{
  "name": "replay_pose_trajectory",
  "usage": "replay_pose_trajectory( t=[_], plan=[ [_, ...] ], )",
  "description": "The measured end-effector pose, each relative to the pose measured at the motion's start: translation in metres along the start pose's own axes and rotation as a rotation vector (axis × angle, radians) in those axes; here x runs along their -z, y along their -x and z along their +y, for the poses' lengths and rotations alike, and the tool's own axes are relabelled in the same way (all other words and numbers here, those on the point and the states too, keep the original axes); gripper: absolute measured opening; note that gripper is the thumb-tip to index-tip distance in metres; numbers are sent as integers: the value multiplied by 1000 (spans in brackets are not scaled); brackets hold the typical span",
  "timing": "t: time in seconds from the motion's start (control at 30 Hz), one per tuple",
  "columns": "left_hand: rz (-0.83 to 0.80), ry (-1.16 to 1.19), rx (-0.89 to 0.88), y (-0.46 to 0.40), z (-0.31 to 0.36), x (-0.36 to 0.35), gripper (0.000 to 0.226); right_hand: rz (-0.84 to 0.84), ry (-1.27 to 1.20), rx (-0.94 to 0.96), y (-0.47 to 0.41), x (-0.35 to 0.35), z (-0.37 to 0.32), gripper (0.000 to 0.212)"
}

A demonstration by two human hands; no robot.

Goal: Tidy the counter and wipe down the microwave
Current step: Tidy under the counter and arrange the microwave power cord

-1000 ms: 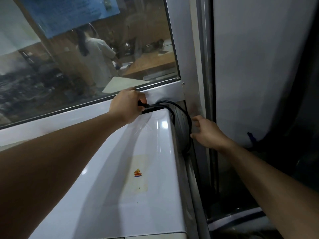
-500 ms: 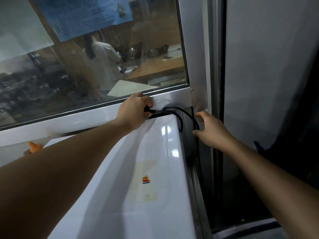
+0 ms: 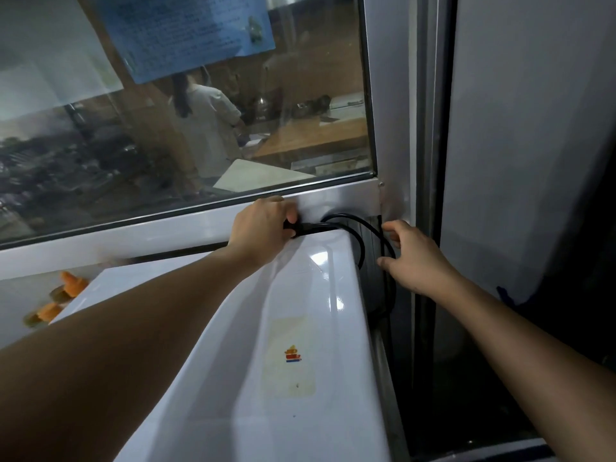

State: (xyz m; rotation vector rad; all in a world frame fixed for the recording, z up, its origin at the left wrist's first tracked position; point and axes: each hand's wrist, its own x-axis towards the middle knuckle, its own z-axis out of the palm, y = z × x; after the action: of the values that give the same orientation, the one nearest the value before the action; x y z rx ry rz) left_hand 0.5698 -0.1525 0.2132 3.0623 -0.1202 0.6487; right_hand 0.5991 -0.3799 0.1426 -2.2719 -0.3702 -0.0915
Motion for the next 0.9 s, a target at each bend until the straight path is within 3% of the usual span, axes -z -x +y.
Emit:
replay_pose_trajectory(
  t=[0.9],
  plan=[
    [-66, -41, 50, 21, -2, 17, 32, -18, 32, 61, 10, 11, -14, 67]
  ],
)
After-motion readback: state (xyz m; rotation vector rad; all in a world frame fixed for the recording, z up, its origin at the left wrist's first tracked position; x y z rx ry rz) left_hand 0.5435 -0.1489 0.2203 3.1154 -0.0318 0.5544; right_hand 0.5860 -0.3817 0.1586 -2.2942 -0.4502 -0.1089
